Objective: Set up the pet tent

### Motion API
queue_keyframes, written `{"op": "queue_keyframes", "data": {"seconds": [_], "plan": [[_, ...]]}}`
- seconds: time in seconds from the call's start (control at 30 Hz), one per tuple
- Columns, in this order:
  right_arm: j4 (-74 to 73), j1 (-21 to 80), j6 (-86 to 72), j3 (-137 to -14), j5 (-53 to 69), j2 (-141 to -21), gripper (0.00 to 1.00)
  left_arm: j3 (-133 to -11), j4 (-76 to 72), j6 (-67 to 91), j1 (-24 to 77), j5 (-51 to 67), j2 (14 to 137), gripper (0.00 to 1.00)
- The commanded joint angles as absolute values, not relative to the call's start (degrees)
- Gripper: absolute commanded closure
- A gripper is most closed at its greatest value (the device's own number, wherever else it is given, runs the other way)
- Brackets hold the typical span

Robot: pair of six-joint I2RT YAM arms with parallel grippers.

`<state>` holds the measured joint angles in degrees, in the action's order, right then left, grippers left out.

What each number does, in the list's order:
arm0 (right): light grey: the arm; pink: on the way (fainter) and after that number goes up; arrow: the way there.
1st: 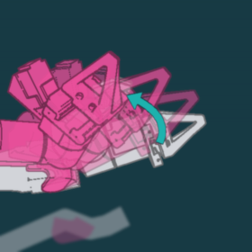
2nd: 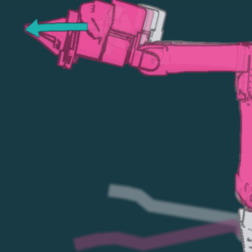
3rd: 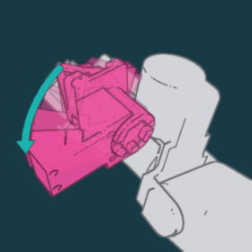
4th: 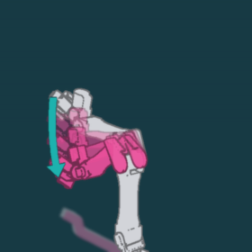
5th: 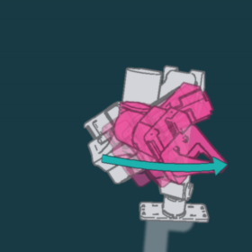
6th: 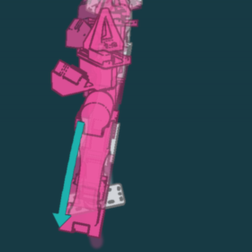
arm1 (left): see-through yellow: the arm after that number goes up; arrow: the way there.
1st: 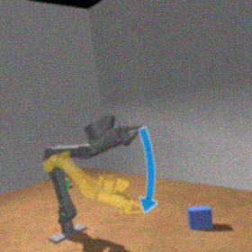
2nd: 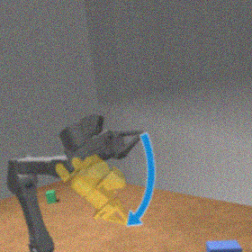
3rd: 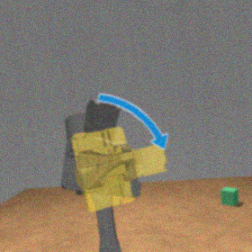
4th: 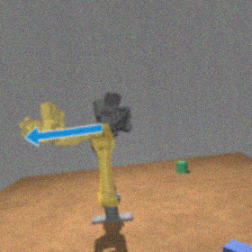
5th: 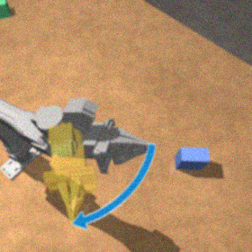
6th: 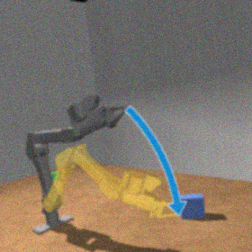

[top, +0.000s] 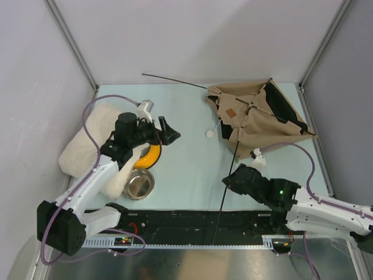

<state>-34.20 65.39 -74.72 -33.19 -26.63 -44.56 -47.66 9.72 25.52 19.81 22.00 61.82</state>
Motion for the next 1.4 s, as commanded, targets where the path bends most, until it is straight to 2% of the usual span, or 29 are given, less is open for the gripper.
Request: {"op": "queue_keyframes", "data": {"seconds": [0.0,0.3,0.53,0.77,0.9,1.2,1.37], "plan": [[-31.5,65.2,-68.5,-33.4,-31.3,-39.8,1.00,-48.7,1.1,30.6,24.7,26.6,64.3,0.00],[-23.5,65.1,-56.0,-33.5,-32.6,-35.2,1.00,-55.6,-4.2,33.8,35.4,28.4,74.9,0.00],[-19.2,65.1,-53.0,-33.6,-32.3,-37.0,1.00,-61.3,-6.8,37.5,40.4,30.3,84.0,0.01],[-16.6,64.6,-52.3,-33.6,-32.5,-39.3,1.00,-65.2,-7.9,41.9,43.0,31.2,91.1,0.06],[-15.6,64.1,-52.2,-33.6,-31.5,-40.8,1.00,-66.4,-7.9,44.0,43.4,31.2,94.3,0.12],[-14.9,63.9,-52.1,-33.6,-29.8,-43.4,1.00,-70.3,-8.2,44.9,44.3,34.7,98.0,0.40],[-15.1,63.7,-52.3,-33.6,-28.8,-44.2,1.00,-71.0,-8.3,45.8,44.6,36.0,99.5,0.51]]}}
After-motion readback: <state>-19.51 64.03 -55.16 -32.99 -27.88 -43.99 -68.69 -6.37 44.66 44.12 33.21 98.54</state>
